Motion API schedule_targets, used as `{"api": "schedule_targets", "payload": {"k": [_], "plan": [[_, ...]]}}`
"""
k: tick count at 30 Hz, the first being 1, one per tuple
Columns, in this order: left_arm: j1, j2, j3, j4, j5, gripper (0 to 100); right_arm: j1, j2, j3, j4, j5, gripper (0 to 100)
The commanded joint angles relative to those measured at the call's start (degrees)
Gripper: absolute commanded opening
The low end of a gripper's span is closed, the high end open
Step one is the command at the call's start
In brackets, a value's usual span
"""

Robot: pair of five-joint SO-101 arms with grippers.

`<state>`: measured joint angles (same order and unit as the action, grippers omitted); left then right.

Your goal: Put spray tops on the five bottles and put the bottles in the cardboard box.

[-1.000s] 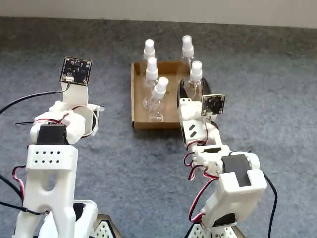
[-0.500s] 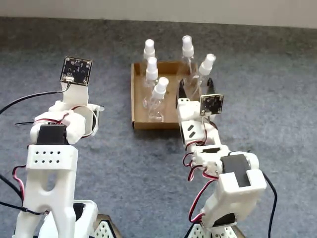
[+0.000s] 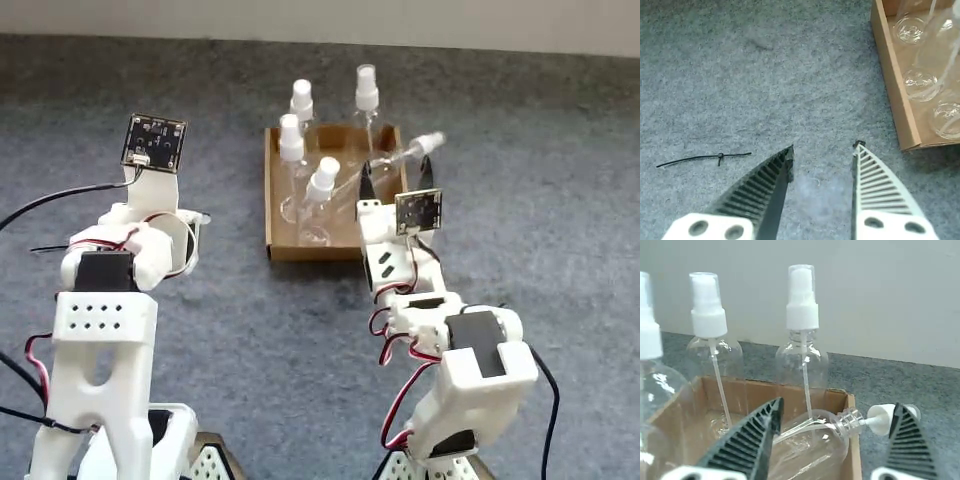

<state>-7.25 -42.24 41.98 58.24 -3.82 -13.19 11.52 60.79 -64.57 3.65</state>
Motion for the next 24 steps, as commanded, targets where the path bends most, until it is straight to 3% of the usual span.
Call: {"api": "schedule_targets", "payload": {"k": [1, 7, 19, 21, 24], "plan": [[-0.8, -0.4, -0.3, -1.1, 0.2, 19, -0.1, -0.9, -2.4, -1.1, 1.0, 27.5], [-0.7, -0.4, -0.3, -1.1, 0.2, 19, 1.5, -4.1, -2.4, -1.1, 0.9, 26.6], [-0.8, -0.8, -0.2, -1.6, 0.2, 19, 5.9, -31.7, 10.6, -0.9, 1.2, 0.1], [-1.0, -2.2, -0.2, -1.7, 0.6, 19, 6.5, -38.6, 13.8, 2.5, 1.2, 0.5], [-1.0, -10.1, 2.5, -1.9, 4.0, 19, 6.5, -51.7, 16.6, 18.3, 1.2, 0.5]]}}
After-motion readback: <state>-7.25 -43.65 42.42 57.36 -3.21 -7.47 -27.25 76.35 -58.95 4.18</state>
